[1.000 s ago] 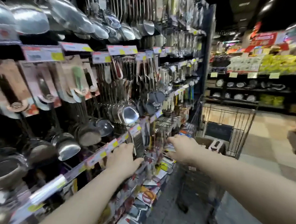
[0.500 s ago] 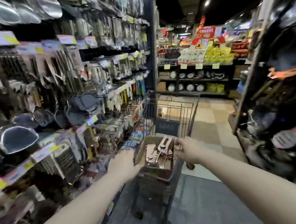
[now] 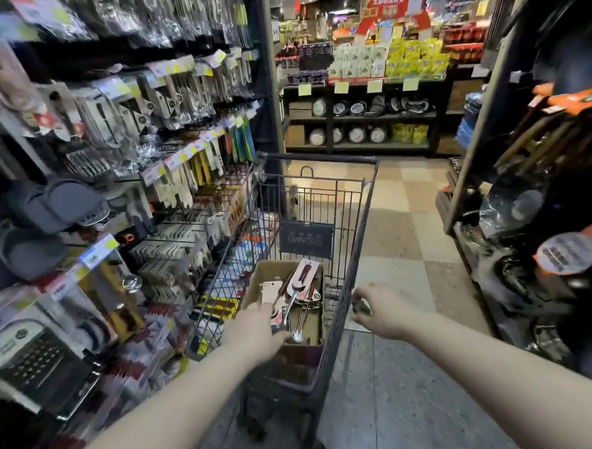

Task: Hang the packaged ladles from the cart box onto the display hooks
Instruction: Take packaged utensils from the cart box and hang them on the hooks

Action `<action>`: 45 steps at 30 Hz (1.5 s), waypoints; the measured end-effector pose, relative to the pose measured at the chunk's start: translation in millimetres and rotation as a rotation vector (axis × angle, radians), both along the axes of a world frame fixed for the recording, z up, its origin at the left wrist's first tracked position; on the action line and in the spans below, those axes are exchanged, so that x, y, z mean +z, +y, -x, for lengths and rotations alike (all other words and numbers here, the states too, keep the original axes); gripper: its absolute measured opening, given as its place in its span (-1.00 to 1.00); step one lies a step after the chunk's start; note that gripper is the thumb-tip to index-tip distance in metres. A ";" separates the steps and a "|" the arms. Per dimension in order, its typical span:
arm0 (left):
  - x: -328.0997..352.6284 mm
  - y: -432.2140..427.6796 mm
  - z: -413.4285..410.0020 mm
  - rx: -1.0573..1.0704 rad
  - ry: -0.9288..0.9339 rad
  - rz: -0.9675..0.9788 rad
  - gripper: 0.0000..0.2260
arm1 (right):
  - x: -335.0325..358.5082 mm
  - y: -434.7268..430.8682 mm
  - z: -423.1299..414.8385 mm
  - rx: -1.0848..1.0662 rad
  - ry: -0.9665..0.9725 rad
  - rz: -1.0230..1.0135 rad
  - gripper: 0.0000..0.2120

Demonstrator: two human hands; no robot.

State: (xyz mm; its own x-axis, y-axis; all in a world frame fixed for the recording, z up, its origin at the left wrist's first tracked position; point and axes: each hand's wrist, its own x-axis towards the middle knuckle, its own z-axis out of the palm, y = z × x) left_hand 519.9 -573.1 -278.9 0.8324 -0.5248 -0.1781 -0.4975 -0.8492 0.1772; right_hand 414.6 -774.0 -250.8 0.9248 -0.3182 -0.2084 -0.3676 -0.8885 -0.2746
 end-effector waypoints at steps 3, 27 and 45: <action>-19.8 -17.4 -50.4 -0.016 0.013 -0.026 -0.53 | -12.0 -17.2 -41.2 -0.025 0.030 0.016 -0.63; -220.2 -48.1 -301.1 0.256 0.499 -0.111 -0.57 | -239.5 -77.2 -344.6 -0.037 0.528 -0.330 -0.68; -381.8 -124.9 -361.3 0.552 0.708 0.196 -0.58 | -434.0 -59.9 -400.1 -0.638 0.390 -0.769 -0.61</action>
